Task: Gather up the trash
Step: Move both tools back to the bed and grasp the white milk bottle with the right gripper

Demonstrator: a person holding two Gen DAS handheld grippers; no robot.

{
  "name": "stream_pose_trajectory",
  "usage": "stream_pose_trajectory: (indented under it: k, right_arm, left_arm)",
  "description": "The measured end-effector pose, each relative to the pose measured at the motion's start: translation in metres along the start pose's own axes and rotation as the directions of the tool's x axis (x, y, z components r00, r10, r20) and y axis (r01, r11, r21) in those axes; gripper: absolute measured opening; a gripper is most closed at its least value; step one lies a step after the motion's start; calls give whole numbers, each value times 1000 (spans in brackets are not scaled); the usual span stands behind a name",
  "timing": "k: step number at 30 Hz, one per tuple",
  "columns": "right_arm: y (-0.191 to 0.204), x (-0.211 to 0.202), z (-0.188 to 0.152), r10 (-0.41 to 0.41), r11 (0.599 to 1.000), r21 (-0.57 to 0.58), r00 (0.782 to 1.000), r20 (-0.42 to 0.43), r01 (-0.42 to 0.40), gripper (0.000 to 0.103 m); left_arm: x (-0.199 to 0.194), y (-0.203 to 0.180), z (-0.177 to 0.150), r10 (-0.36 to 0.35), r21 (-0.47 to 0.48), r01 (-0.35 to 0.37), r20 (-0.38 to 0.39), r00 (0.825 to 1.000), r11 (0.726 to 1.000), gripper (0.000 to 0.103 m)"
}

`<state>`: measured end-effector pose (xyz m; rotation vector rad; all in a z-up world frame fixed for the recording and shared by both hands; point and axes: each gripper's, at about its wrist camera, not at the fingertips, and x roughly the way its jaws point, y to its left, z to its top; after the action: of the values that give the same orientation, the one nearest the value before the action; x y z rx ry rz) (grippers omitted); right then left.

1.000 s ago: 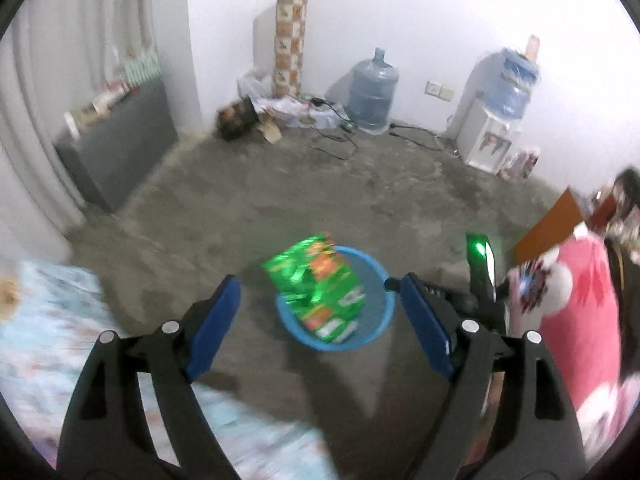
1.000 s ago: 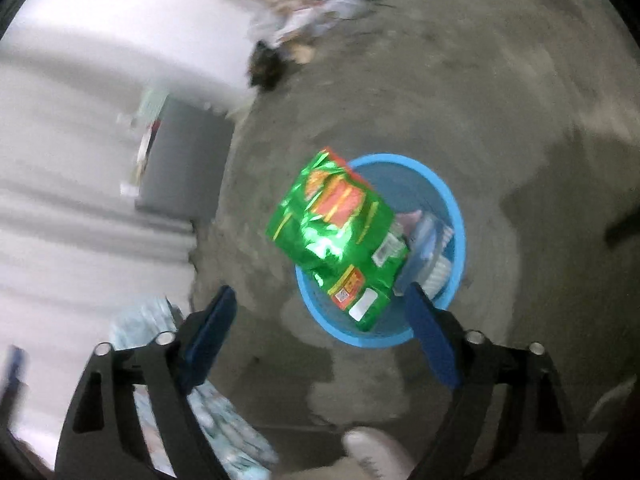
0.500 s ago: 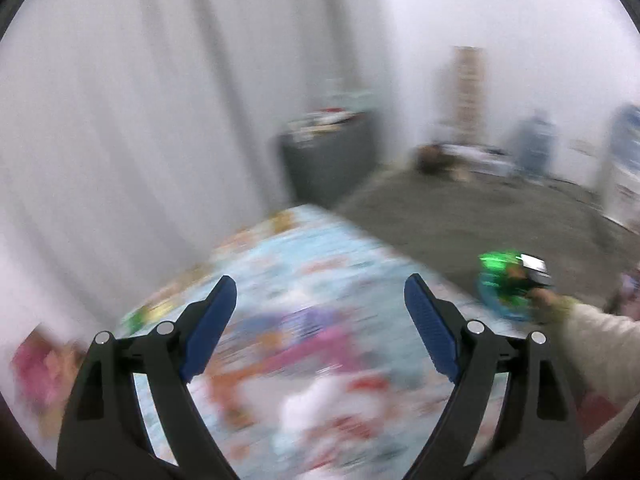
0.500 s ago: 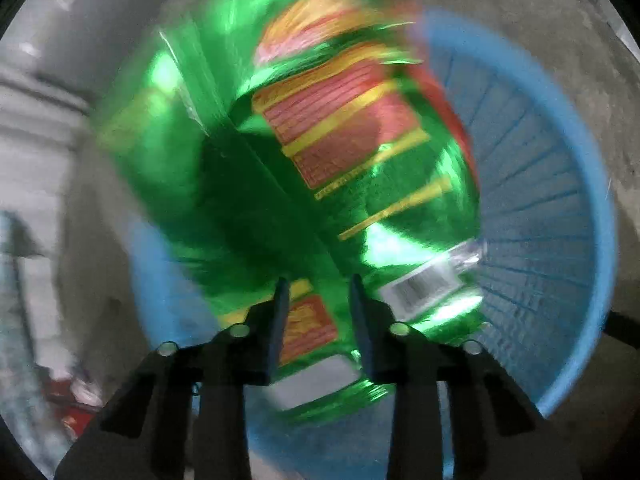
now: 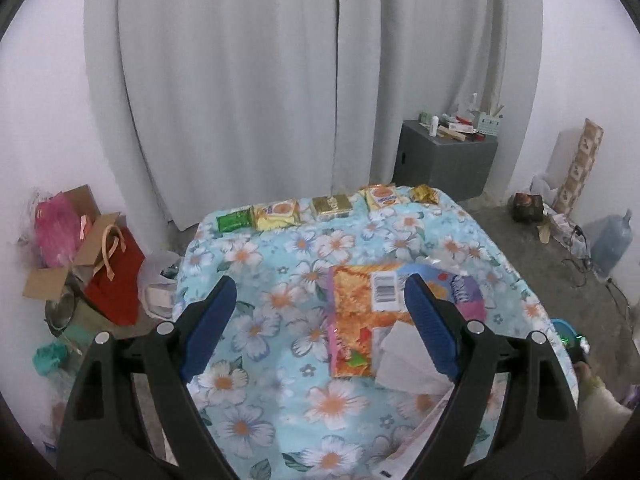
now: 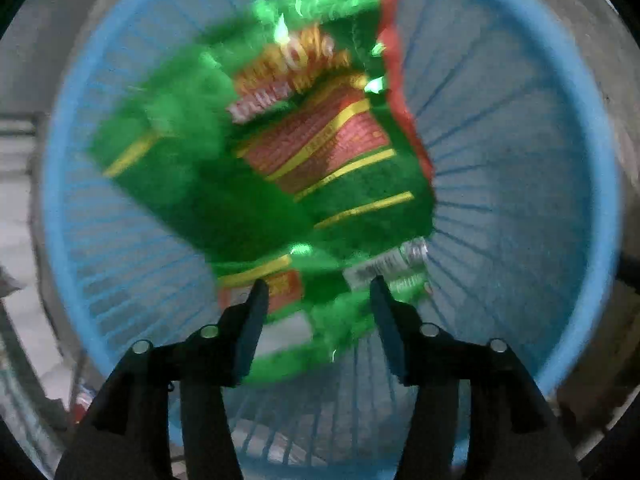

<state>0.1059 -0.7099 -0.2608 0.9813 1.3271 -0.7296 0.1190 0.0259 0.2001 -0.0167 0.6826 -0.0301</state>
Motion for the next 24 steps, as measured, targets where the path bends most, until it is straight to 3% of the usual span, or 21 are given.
stream_pose_trajectory:
  k: [2,5,6,9,13,15,18,21,22,24]
  right_arm:
    - [-4,-34,-20,67,998,-2,996,60,-67,58]
    - [-14,-92,-58,272,960,21,950,153,-278,59]
    - [-14,-119,-76,350,933,16,917,190,-359,59]
    - [6,-174,-111,454,888,-56,853,258,-456,64]
    - [64,-249,-187,617,783,-296,743,260,-547,73]
    - [98,-274,-226,697,699,-398,692,190,-594,78]
    - [142,-282,-279,756,589,-473,653,36,-656,78]
    - [201,-272,-349,761,463,-489,615,-208,-739,78]
    - [214,-268,-366,748,442,-493,612,-258,-749,78]
    - [246,-260,-409,692,433,-538,649,-316,-724,78]
  left_arm:
    - [4,7,-7,-26,-17,26,-15,1000,1000,81]
    - [12,15,-21,-55,-61,54,-11,998,997,81]
    - [12,17,-25,-60,-75,59,-9,998,995,81]
    - [10,29,-39,-73,-109,71,-11,997,991,81]
    - [6,42,-53,-75,-116,73,-15,997,991,82]
    - [4,46,-60,-83,-120,80,-18,996,990,83]
    - [7,45,-79,-113,-121,106,-48,992,987,83]
    - [16,40,-97,-113,-99,105,-80,990,990,83]
    - [18,37,-103,-116,-94,108,-88,989,990,83]
    - [21,34,-115,-126,-98,116,-99,987,988,83]
